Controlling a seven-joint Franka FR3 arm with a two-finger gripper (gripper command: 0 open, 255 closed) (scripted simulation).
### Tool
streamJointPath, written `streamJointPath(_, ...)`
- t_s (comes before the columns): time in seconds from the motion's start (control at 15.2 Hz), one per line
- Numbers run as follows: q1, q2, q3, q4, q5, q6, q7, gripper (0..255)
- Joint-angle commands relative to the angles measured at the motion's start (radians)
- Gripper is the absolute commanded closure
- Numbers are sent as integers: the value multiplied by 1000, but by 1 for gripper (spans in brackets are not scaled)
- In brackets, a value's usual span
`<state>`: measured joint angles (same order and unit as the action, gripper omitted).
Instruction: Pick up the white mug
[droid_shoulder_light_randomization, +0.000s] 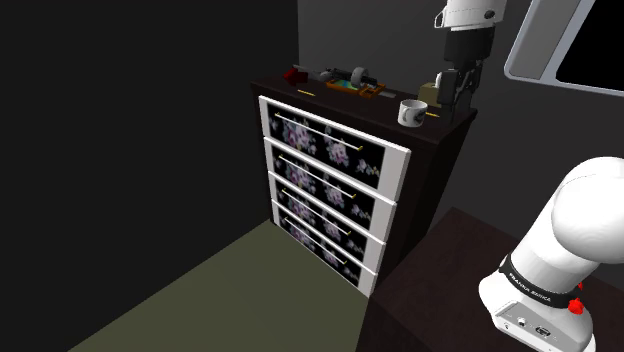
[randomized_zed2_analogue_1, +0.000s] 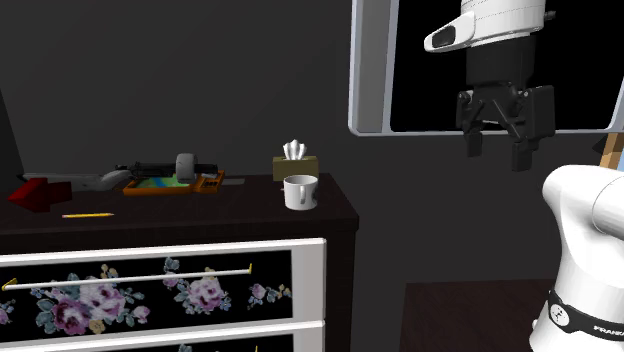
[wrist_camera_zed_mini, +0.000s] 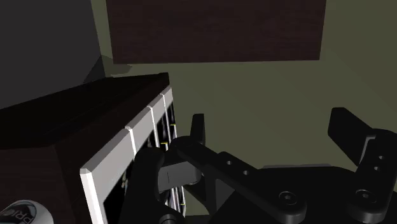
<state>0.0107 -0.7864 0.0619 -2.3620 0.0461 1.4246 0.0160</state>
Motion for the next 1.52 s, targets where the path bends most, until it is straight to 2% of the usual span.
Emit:
streamJointPath(0.0,0,0,0,0,0,0,0,0)
streamJointPath(0.4,-44,108,-112,16,-85,103,-124,0)
streamJointPath(0.79,-80,253,-218,76,-141,204,-243,0)
streamJointPath(1.12,-102,396,-301,159,-158,278,-343,0)
streamJointPath(1.45,-122,557,-377,272,-141,335,-448,0)
